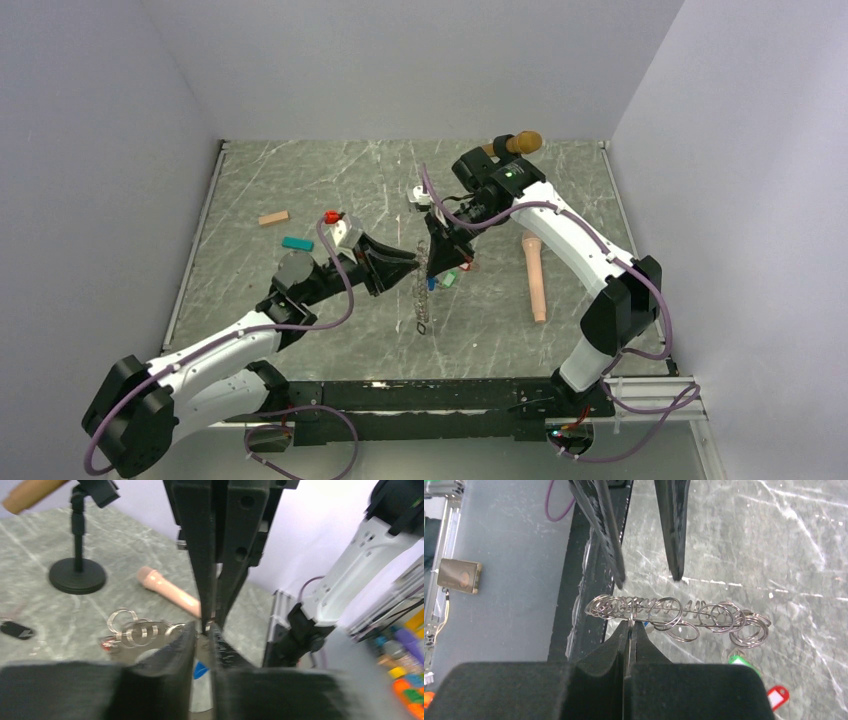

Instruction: Put the keys on the keyring

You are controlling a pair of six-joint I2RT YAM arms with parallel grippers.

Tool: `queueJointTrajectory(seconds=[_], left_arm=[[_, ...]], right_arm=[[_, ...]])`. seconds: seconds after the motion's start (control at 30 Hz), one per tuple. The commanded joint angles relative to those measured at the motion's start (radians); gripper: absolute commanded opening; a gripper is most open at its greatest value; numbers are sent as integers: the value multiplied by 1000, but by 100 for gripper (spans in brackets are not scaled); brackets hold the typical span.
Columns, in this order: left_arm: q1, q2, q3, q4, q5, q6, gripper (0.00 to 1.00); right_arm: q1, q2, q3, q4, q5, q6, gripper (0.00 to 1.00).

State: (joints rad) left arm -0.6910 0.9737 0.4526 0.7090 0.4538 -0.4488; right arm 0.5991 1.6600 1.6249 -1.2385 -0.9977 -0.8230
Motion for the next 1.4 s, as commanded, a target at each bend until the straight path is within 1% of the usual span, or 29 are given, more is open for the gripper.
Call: queueJointTrajectory(seconds=[0.0, 0.1, 0.17, 0.23, 0.3, 0.43, 0.63, 0.87, 0.93, 0.97, 1.03, 1.07, 1.1, 1.13, 1.37], left_arm=[[56, -49, 145, -274, 173, 157, 40], [64, -30, 251, -480, 234, 280, 44], [65, 6, 316, -576, 258, 330, 48], [64, 53, 378, -657, 287, 354, 47], [59, 86, 406, -662, 310, 358, 46], [41, 117, 404, -599, 308, 333, 45], [-9, 177, 461, -659, 270, 375, 42], [-35, 223, 510, -700, 239, 404, 38], [-38, 230, 518, -707, 233, 409, 34], [-40, 236, 525, -707, 235, 414, 30], [-45, 253, 547, -764, 237, 428, 21], [-50, 263, 561, -789, 234, 435, 18], [-54, 269, 571, -810, 224, 436, 17], [-57, 272, 579, -825, 219, 475, 18], [-61, 275, 599, -882, 193, 508, 21]], right_arm=[[-1, 11, 93, -141, 55, -81, 0], [3, 34, 139, -198, 100, -116, 0], [6, 48, 162, -220, 121, -125, 0], [7, 68, 183, -245, 134, -131, 0], [9, 77, 197, -252, 140, -130, 0], [9, 84, 206, -252, 151, -125, 0], [11, 91, 216, -255, 147, -127, 0], [10, 92, 212, -255, 136, -129, 0], [12, 91, 209, -254, 135, -130, 0], [11, 90, 208, -255, 134, -130, 0], [10, 91, 208, -254, 133, -130, 0], [11, 90, 208, -254, 131, -130, 0], [11, 91, 210, -255, 130, -130, 0], [11, 91, 210, -255, 130, -130, 0], [11, 92, 211, -255, 122, -129, 0]])
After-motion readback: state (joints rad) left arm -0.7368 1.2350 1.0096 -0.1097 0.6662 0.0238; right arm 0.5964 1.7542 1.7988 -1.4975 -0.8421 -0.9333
